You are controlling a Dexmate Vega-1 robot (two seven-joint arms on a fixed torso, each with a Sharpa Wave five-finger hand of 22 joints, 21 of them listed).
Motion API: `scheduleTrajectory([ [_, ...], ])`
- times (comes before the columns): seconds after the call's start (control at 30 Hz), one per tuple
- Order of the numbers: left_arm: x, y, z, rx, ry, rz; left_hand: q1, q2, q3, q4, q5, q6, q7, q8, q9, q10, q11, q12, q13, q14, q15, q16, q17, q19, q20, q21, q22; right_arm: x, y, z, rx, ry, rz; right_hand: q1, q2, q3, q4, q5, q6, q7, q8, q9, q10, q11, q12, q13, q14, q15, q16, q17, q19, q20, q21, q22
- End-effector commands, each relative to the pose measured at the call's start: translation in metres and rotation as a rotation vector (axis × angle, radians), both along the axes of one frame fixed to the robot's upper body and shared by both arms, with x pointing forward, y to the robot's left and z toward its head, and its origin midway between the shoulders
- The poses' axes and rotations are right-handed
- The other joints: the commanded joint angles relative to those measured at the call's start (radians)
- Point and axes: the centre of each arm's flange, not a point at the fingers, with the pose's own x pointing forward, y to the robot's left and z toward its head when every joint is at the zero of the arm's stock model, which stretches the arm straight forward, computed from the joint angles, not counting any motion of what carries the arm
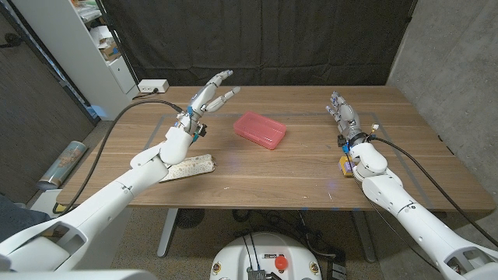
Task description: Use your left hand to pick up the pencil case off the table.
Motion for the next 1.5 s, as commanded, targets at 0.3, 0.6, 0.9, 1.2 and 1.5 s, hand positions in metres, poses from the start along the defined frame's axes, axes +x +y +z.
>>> scheduleTrajectory([
  [0.3, 0.0, -0.006, 0.007, 0.099, -0.019, 0.027, 0.035, -0.004, 0.004, -0.024, 0.01, 0.005, -0.024, 0.003, 0.004, 0.009, -0.014, 0.001, 0.001, 0.013, -0.001, -0.001, 0.002, 0.014, -0.004, -0.004, 0.001, 0.001, 0.006, 0.001, 0.013, -0.012, 0.0, -0.004, 0.006, 0.002, -0.004, 0.006, 0.011, -0.002, 0.001, 0.006, 0.006, -0.003, 0.006, 0.003, 0.0, 0.003, 0.002, -0.001, -0.005, 0.001, 0.002, 0.004],
  [0.6, 0.007, -0.015, 0.009, 0.174, -0.011, 0.036, 0.052, -0.01, 0.006, -0.038, 0.015, 0.002, -0.025, 0.0, 0.004, 0.009, -0.018, -0.001, 0.001, 0.015, -0.005, -0.003, 0.001, 0.019, -0.002, -0.006, 0.001, 0.002, 0.007, -0.001, 0.023, -0.01, -0.009, -0.005, 0.006, 0.001, -0.004, 0.006, 0.012, -0.005, 0.001, 0.006, 0.007, -0.003, 0.006, 0.003, 0.001, 0.004, 0.003, -0.001, -0.005, 0.002, 0.002, 0.004],
  [0.9, 0.014, -0.021, 0.014, 0.251, -0.02, 0.074, 0.077, -0.021, 0.008, -0.058, 0.022, -0.004, -0.037, -0.002, 0.005, 0.005, -0.019, -0.005, 0.001, 0.015, -0.009, -0.006, 0.001, 0.026, 0.003, -0.008, 0.001, 0.004, 0.008, 0.001, 0.03, -0.013, -0.015, -0.006, 0.007, 0.0, -0.005, 0.006, 0.014, -0.006, 0.001, 0.006, 0.008, -0.003, 0.006, 0.003, 0.001, 0.005, 0.003, 0.0, -0.006, 0.003, 0.003, 0.004],
  [1.2, 0.016, -0.026, 0.018, 0.288, -0.034, 0.089, 0.102, -0.03, 0.01, -0.077, 0.029, -0.007, -0.038, -0.003, 0.005, 0.002, -0.022, -0.007, 0.001, 0.017, -0.009, -0.008, 0.001, 0.034, 0.011, -0.01, 0.001, 0.008, 0.009, 0.004, 0.037, -0.017, -0.017, -0.006, 0.009, -0.001, -0.006, 0.005, 0.018, -0.008, 0.002, 0.006, 0.01, -0.004, 0.007, 0.004, 0.004, 0.005, 0.005, 0.0, -0.005, 0.003, 0.003, 0.004],
  [1.5, 0.016, -0.031, 0.02, 0.339, -0.036, 0.117, 0.124, -0.038, 0.012, -0.093, 0.035, -0.007, -0.044, -0.004, 0.006, 0.001, -0.023, -0.009, 0.001, 0.017, -0.009, -0.009, 0.002, 0.04, 0.02, -0.011, 0.001, 0.007, 0.005, 0.008, 0.042, -0.026, -0.022, -0.008, 0.009, -0.003, -0.007, 0.005, 0.019, -0.009, 0.002, 0.006, 0.01, -0.004, 0.006, 0.004, 0.006, 0.005, 0.005, 0.001, -0.005, 0.004, 0.004, 0.004],
])
